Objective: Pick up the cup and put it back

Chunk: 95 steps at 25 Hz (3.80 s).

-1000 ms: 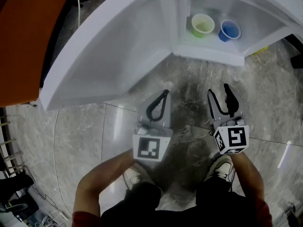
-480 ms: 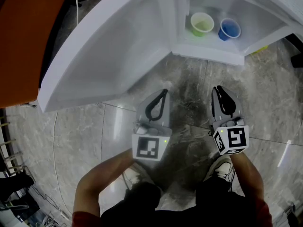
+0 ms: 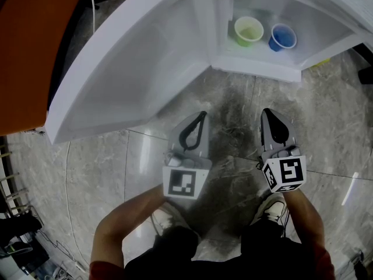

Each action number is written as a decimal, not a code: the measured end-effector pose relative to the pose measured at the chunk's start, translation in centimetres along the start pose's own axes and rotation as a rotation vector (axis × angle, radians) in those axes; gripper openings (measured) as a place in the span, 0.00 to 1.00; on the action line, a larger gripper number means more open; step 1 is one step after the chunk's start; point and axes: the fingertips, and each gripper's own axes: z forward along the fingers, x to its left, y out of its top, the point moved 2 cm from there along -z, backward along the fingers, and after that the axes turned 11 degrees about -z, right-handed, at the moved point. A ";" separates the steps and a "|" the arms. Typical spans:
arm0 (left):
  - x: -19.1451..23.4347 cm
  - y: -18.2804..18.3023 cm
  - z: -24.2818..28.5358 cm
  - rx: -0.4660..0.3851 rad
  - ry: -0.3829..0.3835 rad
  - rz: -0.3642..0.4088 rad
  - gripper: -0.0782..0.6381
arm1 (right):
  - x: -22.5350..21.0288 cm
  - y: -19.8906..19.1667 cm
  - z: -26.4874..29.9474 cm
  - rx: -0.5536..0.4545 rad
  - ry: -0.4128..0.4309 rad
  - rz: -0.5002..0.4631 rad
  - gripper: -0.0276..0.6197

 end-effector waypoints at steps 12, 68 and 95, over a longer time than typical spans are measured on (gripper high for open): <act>0.4 -0.5 0.7 0.067 -0.034 -0.017 0.11 | -0.8 0.6 -1.3 0.020 0.014 0.051 0.05; -23.2 90.2 -24.7 0.073 0.041 -0.095 0.11 | -10.8 93.3 -41.0 -0.059 -0.166 -0.014 0.04; -22.2 95.4 -25.4 -0.009 0.068 -0.044 0.11 | -10.7 95.7 -41.4 -0.088 -0.180 -0.047 0.05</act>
